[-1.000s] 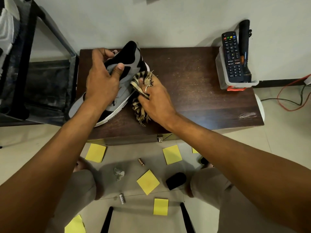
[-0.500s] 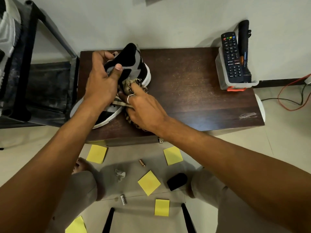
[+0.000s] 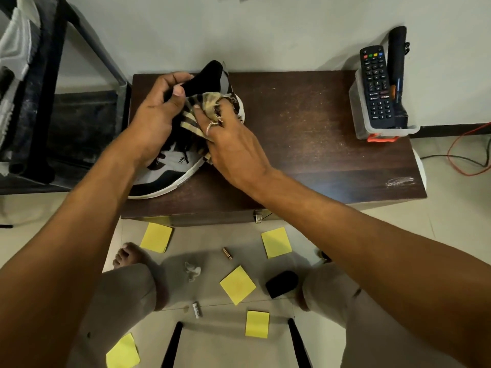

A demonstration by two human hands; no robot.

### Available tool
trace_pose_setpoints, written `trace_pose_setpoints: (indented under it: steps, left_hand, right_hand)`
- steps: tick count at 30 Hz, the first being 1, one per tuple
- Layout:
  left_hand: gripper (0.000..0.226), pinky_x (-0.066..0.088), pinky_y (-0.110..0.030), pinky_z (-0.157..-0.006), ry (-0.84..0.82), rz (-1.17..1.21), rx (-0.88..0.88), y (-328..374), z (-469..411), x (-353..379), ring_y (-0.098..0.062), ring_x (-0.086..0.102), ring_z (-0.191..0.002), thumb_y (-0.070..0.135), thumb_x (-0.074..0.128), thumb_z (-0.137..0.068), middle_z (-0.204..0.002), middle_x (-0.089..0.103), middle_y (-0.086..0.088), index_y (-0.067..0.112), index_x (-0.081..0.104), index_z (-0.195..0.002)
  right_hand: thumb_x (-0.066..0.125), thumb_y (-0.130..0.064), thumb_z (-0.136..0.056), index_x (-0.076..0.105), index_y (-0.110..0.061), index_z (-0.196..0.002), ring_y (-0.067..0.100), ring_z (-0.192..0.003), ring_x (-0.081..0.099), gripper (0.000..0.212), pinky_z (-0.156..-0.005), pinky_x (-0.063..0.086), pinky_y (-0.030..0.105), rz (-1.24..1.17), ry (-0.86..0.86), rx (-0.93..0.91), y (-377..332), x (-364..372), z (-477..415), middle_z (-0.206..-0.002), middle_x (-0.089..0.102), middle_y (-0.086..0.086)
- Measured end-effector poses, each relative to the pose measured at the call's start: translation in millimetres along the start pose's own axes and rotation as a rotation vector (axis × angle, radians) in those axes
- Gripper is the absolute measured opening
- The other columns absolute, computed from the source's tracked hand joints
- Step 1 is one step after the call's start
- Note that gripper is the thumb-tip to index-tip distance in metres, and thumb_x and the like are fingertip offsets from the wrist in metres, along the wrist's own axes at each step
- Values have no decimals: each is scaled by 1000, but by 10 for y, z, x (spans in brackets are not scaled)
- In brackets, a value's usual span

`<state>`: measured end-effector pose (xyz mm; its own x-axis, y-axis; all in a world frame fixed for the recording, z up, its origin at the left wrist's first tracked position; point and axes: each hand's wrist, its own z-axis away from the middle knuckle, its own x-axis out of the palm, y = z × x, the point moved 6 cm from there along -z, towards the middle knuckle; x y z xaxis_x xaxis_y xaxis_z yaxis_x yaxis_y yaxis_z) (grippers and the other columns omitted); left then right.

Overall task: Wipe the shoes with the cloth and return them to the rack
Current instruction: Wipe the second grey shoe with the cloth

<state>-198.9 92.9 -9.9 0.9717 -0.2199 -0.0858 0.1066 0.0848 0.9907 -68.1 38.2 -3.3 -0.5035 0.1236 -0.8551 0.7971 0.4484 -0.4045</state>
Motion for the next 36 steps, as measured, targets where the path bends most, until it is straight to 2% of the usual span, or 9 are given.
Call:
trace_pose_setpoints:
  steps: [5, 9, 15, 18, 22, 24, 31, 34, 36]
  left_hand:
    - [22, 50, -36, -107, 31, 34, 17, -21, 3, -3, -15, 62, -126, 30, 45, -109, -131, 67, 4, 29, 57, -127]
    - [23, 52, -29, -100, 41, 22, 14, -40, -1, -7, -11, 63, -123, 27, 42, -110, -132, 65, 3, 30, 55, -128]
    - [21, 50, -27, -103, 74, -19, 22, -29, -25, -11, -9, 60, -126, 30, 43, -110, -132, 63, 5, 31, 55, -127]
    - [23, 49, -19, -98, 81, -50, 23, -9, -7, 2, -3, 59, -124, 32, 42, -110, -132, 62, 9, 29, 54, -130]
    - [23, 53, -25, -96, 63, -30, 10, -11, -4, 23, -8, 63, -120, 33, 42, -109, -131, 64, 4, 30, 53, -129]
    - [22, 54, -25, -90, 62, -16, 4, -15, 3, 24, -7, 65, -117, 32, 42, -109, -130, 64, 3, 31, 53, -128]
    - [27, 50, -20, -96, 50, -52, 22, 2, 21, 32, -1, 61, -120, 32, 45, -108, -130, 62, 9, 24, 49, -134]
    - [42, 51, -17, -93, 63, -167, 16, 29, 35, 54, 7, 62, -114, 40, 63, -98, -127, 60, 15, 27, 48, -135]
    - [58, 50, -19, -98, 120, -294, 41, 42, 74, 70, 6, 60, -116, 44, 79, -86, -129, 59, 17, 34, 47, -133]
  right_hand:
    - [57, -4, -93, 70, 0, -109, 33, -93, 60, 22, -69, 49, 40, 6, -235, -1, -209, 118, -35, -130, 48, 17]
    - [58, -13, -93, 71, -4, -106, 32, -97, 59, 20, -70, 39, 33, -42, -364, 23, -181, 88, -33, -130, 47, 11]
    - [61, -22, -93, 73, -8, -104, 19, -88, 51, 21, -71, 39, 31, -53, -425, 22, -140, -8, -31, -103, 47, 0]
    - [61, -27, -90, 74, -8, -101, 25, -88, 60, 25, -72, 51, 36, 0, -394, -17, -47, -52, 12, -103, 58, 4]
    - [68, -19, -90, 69, -10, -128, 28, -88, 66, 39, -70, 58, 36, -27, -56, -44, 6, -233, -4, -121, 59, 14]
    - [67, -14, -92, 61, -10, -137, 32, -96, 65, 46, -73, 61, 42, 24, -59, -24, -15, -146, -30, -130, 53, 19]
    - [61, -25, -94, 73, -10, -113, 27, -96, 61, 27, -76, 51, 37, -16, -289, 15, -120, -30, -24, -125, 55, 7]
    - [61, -28, -89, 76, -9, -99, 17, -78, 51, 25, -71, 52, 37, -105, -233, 83, 64, -129, 12, -101, 58, -1]
    - [61, -27, -86, 78, -12, -97, 14, -76, 56, 25, -69, 55, 37, -192, -102, 131, 219, -219, 48, -97, 61, -2]
